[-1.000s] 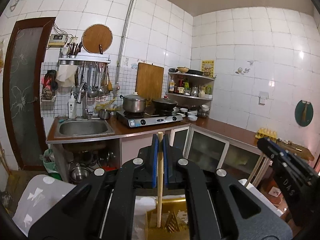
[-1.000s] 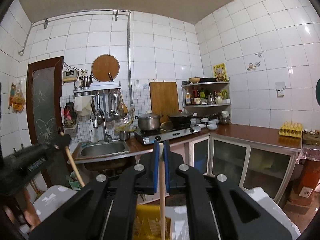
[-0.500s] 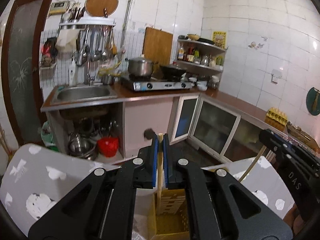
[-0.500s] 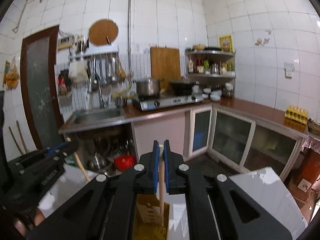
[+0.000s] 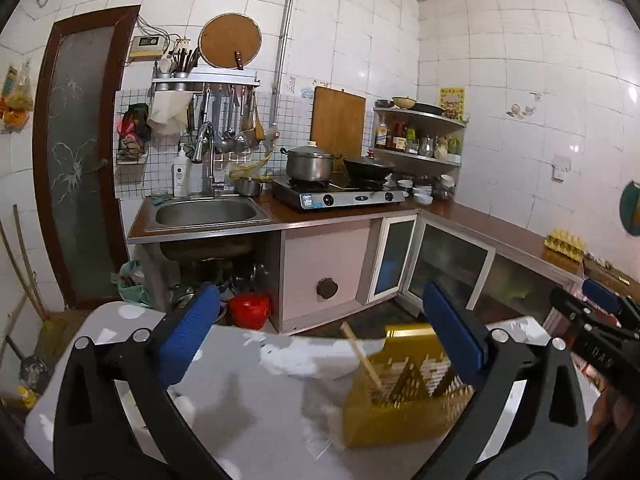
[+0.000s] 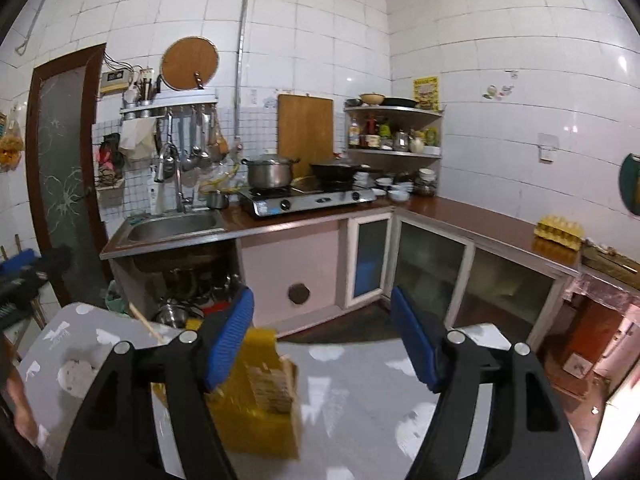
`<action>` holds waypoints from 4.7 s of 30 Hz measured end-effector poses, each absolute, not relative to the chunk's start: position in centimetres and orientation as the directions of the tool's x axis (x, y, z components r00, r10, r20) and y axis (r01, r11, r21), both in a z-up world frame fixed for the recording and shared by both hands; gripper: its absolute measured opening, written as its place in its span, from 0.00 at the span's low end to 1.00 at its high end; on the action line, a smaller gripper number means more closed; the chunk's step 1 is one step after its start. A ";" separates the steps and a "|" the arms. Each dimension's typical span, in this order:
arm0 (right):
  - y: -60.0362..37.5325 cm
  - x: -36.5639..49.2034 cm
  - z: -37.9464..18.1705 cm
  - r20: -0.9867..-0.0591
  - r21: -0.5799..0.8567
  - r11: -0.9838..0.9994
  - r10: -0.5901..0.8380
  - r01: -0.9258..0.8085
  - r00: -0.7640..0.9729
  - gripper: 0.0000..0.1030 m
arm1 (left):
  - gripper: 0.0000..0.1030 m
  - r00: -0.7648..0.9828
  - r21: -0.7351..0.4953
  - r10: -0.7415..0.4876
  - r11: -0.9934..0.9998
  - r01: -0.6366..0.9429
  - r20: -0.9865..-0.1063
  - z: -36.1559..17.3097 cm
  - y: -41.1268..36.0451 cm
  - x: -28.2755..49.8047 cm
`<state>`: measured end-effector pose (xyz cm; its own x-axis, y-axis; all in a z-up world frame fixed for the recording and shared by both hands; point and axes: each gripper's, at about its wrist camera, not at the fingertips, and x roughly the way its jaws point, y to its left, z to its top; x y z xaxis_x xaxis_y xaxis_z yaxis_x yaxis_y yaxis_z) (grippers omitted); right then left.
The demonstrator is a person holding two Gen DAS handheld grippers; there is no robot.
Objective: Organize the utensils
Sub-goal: 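Move the left tool to a chopstick while the right tool reaches the blue spoon, then close the left tool on the chopstick while the right tool grips the blue spoon, then lift the chopstick and blue spoon and carry both over the yellow holder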
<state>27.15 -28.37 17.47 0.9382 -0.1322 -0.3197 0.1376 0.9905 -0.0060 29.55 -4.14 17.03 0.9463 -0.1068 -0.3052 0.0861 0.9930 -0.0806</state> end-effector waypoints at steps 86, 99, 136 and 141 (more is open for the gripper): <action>-27.9 20.3 2.3 -0.612 0.140 0.981 -0.020 0.133 0.790 0.07 | 0.04 0.634 -0.071 -0.098 0.995 0.068 -0.767 -1.3 -5.1 24.6; -26.3 16.2 7.4 -0.397 0.067 0.991 -0.083 0.119 0.914 0.07 | 0.04 0.847 -0.102 -0.133 0.990 0.094 -0.514 5.7 -2.9 21.0; -25.0 17.3 16.5 -0.186 0.011 0.998 -0.056 0.059 0.981 0.07 | 0.04 0.940 -0.112 -0.226 0.973 0.203 -0.255 16.1 -3.3 20.7; -24.3 19.6 20.4 -0.168 0.005 1.000 -0.025 0.026 0.985 0.07 | 0.04 0.945 -0.111 -0.258 0.965 0.240 -0.201 21.1 -4.7 22.5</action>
